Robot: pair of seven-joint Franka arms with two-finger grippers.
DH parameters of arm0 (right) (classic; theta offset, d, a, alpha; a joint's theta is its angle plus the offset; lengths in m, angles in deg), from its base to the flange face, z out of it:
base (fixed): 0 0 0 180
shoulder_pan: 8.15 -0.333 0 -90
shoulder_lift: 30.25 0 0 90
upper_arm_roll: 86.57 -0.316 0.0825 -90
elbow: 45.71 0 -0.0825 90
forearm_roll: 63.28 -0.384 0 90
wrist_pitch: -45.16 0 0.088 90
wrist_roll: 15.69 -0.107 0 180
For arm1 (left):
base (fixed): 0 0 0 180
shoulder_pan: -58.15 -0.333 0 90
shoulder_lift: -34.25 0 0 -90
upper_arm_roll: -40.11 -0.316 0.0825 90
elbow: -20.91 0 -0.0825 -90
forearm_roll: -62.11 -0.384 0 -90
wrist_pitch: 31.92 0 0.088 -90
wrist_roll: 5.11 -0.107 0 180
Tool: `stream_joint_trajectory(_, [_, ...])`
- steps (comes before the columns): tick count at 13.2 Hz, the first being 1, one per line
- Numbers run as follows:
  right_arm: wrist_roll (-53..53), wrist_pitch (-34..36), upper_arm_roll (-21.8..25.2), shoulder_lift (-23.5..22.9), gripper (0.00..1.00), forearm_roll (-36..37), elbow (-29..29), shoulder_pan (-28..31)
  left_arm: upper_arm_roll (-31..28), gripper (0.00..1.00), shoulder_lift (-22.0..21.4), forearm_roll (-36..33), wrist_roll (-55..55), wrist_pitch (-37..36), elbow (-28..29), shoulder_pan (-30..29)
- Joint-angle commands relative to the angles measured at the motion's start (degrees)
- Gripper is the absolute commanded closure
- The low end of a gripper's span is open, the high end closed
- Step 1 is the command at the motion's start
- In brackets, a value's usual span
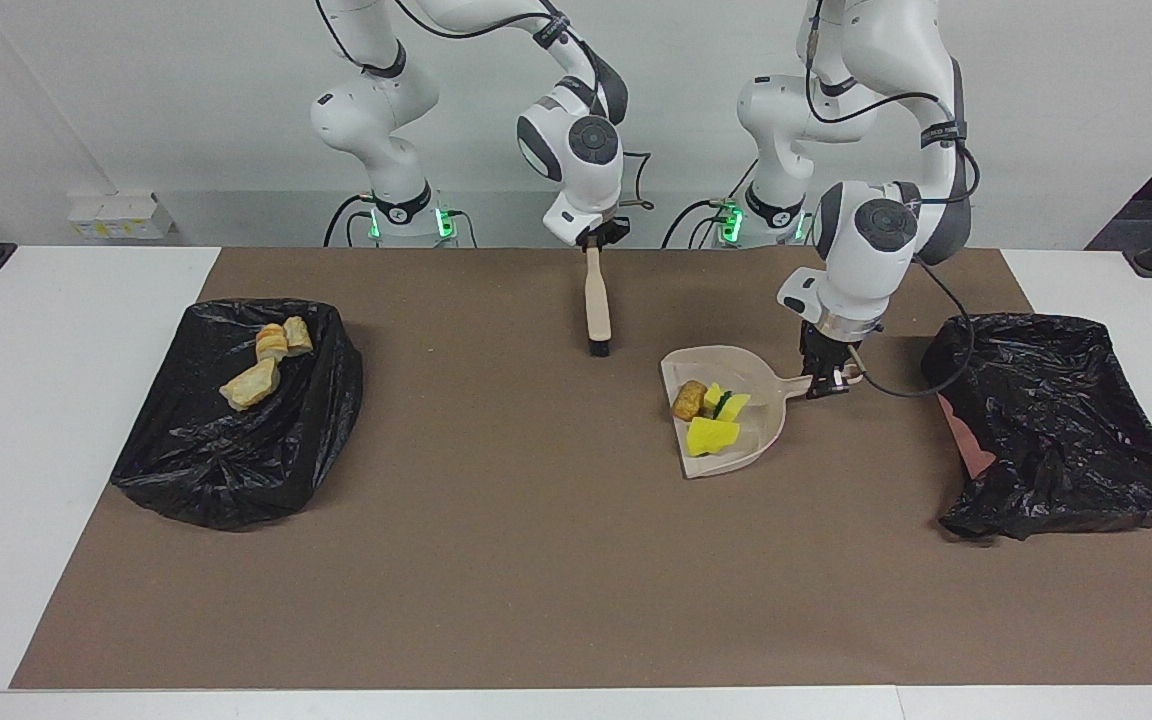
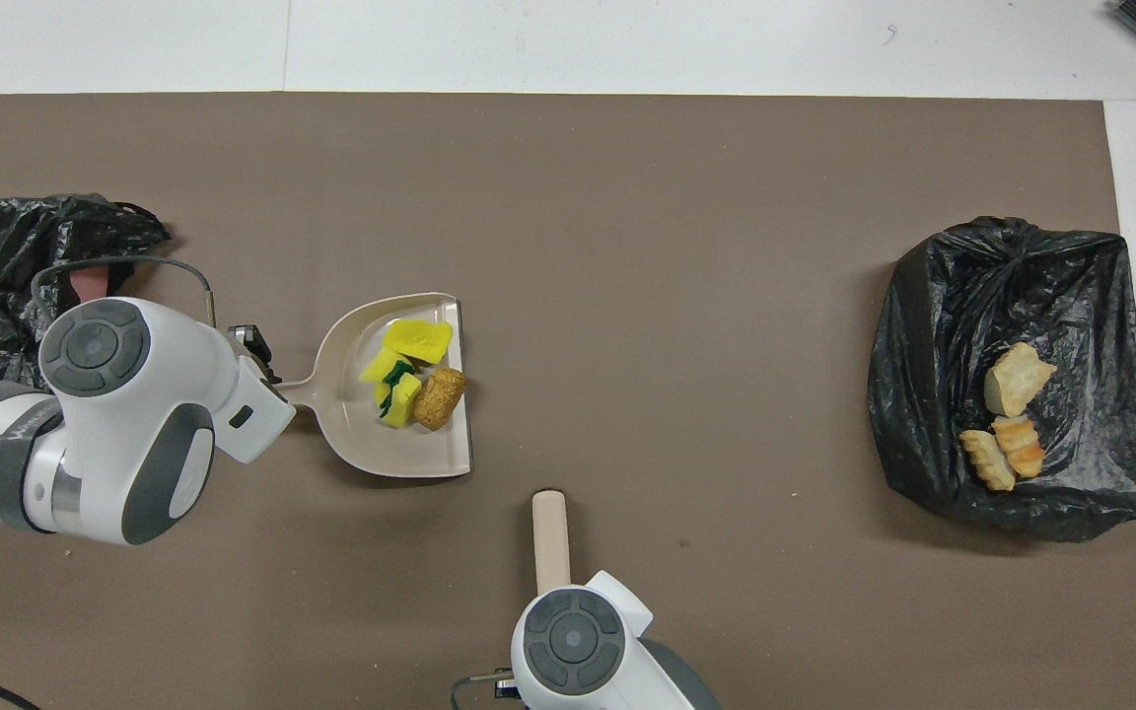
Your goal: Sweep and dump trash in bin
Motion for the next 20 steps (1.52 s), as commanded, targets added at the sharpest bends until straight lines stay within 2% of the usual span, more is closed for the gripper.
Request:
stream_joint_trajectory(1, [-1.2,-1.4,-0.1,0.8,0.96,1.3,-0.8,0.7,0.5,1.0,-0.8,1.4,-5.5,0.7,-0.7,-4.2])
stream_joint_trajectory(2, [-1.1,-1.1,0.0,0.2,0.39,1.4,0.1,0.8,0.3,1.0,-1.0,4.0,-9.2,0.3,-1.4,-5.5])
stream_joint_trajectory(3, [-1.0,-1.1,0.0,0.0,0.0,2.2,1.3,0.8,0.3,1.0,-1.1,5.9,-13.3,-0.7,-3.2,-7.6])
stream_joint_trajectory(7, [-1.1,-0.8,0.5,0.3,0.0,6.3,5.0,5.7,0.3,1.0,-1.5,9.4,-20.7,-10.5,-10.8,-15.5])
stream_joint_trajectory(9, [-0.8,-0.8,0.3,-0.3,0.0,10.0,8.9,10.9,0.3,1.0,-1.6,10.8,-22.7,-14.1,-13.4,-20.8])
stream_joint_trajectory(12, [1.4,-0.7,0.3,-0.3,0.0,11.7,12.8,19.9,0.0,1.0,-1.7,12.1,-23.8,-19.1,-16.3,-27.7])
stream_joint_trajectory(16, [11.0,-0.1,0.5,-0.4,0.0,18.8,17.3,31.6,-0.3,1.0,-1.3,13.9,-25.4,-22.3,-19.3,-36.7])
stream_joint_trajectory(19, [18.4,8.3,3.5,0.3,0.0,20.8,24.6,37.3,-0.5,1.0,0.6,13.0,-26.1,-23.2,-24.2,-42.7])
stream_joint_trajectory(20, [21.2,10.8,7.1,0.5,0.0,21.8,26.8,36.6,-0.4,1.0,1.2,12.2,-27.7,-23.2,-25.5,-44.3])
